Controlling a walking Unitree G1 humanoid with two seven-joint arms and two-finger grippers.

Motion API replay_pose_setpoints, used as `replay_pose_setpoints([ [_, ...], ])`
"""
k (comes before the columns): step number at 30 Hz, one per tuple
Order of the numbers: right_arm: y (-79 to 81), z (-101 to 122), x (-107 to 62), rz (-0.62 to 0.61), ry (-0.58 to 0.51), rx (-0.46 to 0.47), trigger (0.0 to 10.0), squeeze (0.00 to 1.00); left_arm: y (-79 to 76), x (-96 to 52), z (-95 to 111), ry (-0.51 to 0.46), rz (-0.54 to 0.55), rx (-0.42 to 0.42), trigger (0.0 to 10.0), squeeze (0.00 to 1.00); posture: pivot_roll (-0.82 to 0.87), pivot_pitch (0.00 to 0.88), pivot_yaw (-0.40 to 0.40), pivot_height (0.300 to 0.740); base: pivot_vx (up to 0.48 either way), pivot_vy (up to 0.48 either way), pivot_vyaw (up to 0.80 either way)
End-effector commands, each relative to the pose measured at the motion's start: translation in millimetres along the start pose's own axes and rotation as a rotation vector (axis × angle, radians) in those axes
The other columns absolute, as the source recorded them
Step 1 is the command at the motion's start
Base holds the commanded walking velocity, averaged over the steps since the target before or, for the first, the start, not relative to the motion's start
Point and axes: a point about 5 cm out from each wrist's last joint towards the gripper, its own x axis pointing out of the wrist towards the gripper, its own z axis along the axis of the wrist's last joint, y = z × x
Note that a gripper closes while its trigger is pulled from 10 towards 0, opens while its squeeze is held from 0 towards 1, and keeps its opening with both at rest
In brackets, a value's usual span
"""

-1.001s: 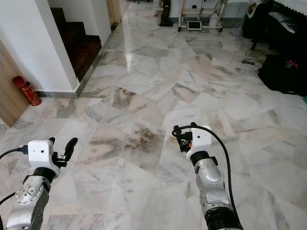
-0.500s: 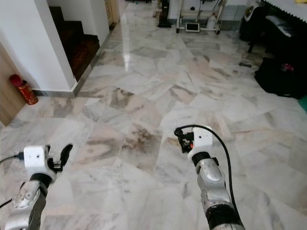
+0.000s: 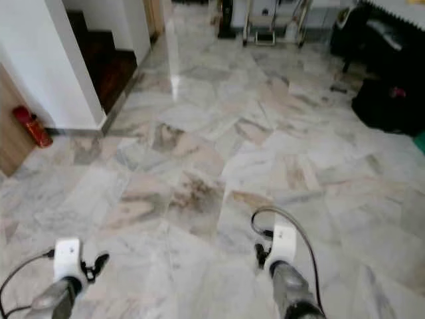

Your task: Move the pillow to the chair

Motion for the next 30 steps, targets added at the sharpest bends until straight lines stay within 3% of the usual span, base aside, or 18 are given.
replay_pose_setpoints([
  [1,0.4,-1,0.2,-0.009,0.017,-0.003,10.0,0.0,2.9,-3.7,-17,0.079,0.023,0.005,10.0,0.0,0.02,0.0,0.009,0.74,0.0,0.0,0.0],
  [3,3.6,-6,0.3,-0.012,0.033,0.031,10.0,0.0,2.6,-6.3,-27,0.124,0.031,-0.005,10.0,0.0,0.02,0.0,0.011,0.74,0.0,0.0,0.0],
  [6,15.0,-14,0.5,0.029,0.074,-0.002,10.0,0.0,3.0,-9.6,-38,0.162,0.036,-0.033,10.0,0.0,0.02,0.0,0.012,0.74,0.0,0.0,0.0],
  [13,17.4,-25,-1.0,0.028,0.116,-0.003,10.0,0.0,2.3,-10.3,-42,0.183,0.032,-0.016,10.0,0.0,0.03,0.0,0.011,0.74,0.0,0.0,0.0],
  [19,21.2,-37,-3.0,0.058,0.152,-0.064,10.0,0.0,-0.6,-10.9,-45,0.197,0.025,-0.011,10.0,0.0,0.04,0.0,0.011,0.74,0.0,0.0,0.0],
  [30,29.8,-36,-2.4,0.073,0.15,-0.074,10.0,0.0,-3.3,-10.5,-46,0.215,0.019,-0.006,10.0,0.0,0.04,0.0,0.001,0.74,0.0,0.0,0.0],
])
